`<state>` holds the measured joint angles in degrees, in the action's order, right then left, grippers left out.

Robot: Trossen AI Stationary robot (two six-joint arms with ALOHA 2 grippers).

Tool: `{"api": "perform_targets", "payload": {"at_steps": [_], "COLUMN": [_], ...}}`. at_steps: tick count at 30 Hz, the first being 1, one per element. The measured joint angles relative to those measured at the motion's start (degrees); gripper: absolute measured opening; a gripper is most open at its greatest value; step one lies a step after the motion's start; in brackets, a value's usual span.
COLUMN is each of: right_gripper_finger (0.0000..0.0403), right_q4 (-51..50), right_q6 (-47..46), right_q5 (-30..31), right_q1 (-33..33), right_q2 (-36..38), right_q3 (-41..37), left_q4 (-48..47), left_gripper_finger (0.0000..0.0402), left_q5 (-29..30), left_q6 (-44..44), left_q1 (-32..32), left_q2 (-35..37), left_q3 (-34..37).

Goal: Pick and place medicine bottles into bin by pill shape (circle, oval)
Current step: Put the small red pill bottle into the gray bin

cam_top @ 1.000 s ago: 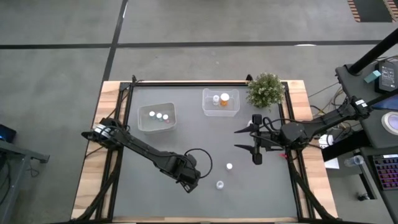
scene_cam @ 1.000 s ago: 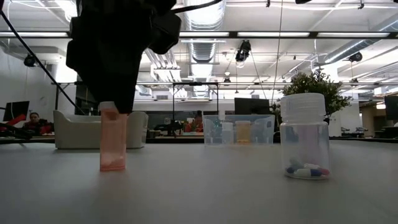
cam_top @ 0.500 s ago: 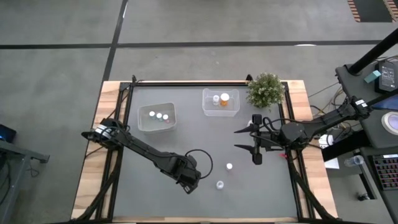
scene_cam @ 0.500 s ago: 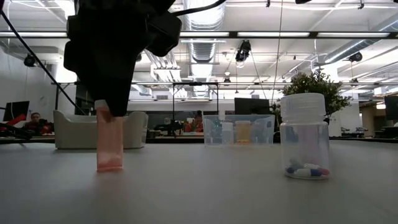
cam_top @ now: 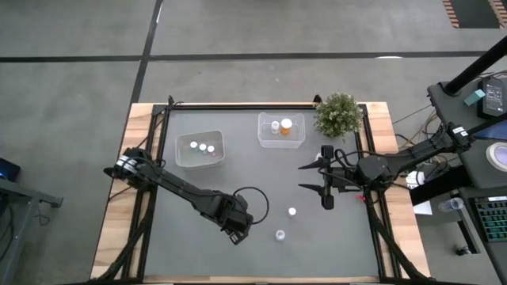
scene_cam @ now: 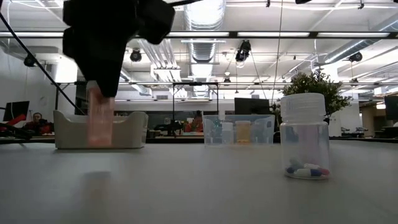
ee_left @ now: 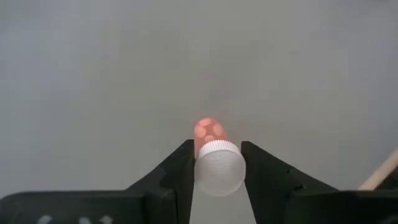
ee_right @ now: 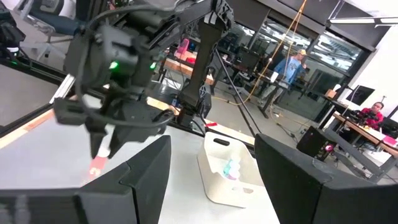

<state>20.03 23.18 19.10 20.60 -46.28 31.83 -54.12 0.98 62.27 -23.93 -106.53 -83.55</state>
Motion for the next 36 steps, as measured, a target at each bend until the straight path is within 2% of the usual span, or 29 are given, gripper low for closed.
{"api": "perform_targets", "payload": {"at_steps": [9,16,22,36], "right_gripper_finger": [0.0224,0.0224,0.0224,0.0224], "right_q4": [0.0,0.0,-0.1,-0.2], "right_q6": [0.0,0.0,-0.8,-1.6], "right_q5": [0.4,0.4,0.4,0.4], "right_q1": [0.0,0.0,0.0,0.0], "right_q2": [0.0,0.0,0.0,0.0], "right_q3": [0.0,0.0,0.0,0.0], "left_q4": [-9.4,-19.2,-20.3,-19.2], "left_gripper_finger": [0.0103,0.0104,0.0104,0.0105], "left_q5": [1.7,7.5,8.4,8.4], "left_q6": [-10.6,-21.3,-29.5,-36.6], "left_q1": [5.2,12.1,18.7,35.4], "left_q2": [8.7,16.1,21.9,32.1], "left_q3": [-0.1,0.3,1.6,19.2]}}
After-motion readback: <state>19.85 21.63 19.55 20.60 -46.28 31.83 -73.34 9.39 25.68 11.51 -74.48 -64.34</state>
